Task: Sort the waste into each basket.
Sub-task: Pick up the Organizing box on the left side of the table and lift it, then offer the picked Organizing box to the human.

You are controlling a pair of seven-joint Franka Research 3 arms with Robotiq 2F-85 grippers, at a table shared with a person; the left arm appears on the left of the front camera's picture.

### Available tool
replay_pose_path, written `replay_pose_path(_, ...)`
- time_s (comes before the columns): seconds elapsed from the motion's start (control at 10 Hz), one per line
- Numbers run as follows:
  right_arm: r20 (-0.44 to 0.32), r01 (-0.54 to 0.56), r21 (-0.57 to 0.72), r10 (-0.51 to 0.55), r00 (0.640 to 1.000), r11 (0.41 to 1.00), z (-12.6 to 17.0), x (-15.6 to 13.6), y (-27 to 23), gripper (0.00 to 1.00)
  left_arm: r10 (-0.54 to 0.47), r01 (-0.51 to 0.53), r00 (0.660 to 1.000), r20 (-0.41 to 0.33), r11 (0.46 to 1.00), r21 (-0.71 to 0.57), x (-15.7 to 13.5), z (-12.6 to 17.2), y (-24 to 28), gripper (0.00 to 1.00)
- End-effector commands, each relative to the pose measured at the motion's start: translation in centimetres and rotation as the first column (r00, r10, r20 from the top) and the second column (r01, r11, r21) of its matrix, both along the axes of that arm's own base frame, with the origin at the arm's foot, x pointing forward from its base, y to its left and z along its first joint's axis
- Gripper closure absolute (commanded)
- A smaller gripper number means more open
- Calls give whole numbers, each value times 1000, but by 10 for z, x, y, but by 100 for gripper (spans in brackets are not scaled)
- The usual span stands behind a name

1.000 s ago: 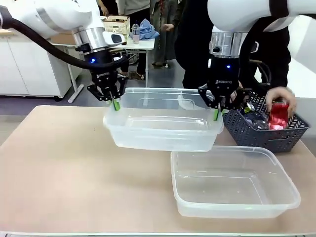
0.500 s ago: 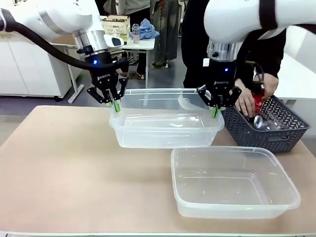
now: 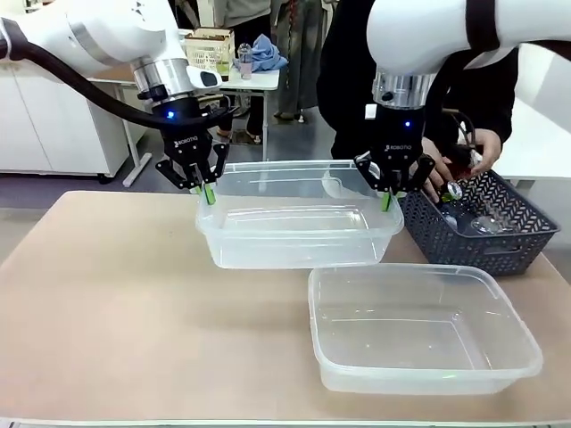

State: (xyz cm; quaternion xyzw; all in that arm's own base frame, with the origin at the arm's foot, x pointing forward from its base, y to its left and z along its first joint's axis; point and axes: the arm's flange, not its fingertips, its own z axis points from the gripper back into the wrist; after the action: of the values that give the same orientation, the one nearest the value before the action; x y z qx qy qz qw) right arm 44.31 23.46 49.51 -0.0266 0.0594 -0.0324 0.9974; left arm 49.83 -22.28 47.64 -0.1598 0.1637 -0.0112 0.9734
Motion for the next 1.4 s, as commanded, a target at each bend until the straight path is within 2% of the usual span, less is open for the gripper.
replay_pose_path(0.0, -1, 12, -9, -12, 1000, 1000, -2, -2, -6, 95, 3, -3, 1000, 9, 1000, -5, 0, 4, 1, 93)
replay_pose_path(1.3, -1, 12, -9, -12, 1000, 1000, -2, -2, -6, 95, 3, -3, 1000, 9, 1000, -5, 0, 4, 1, 93)
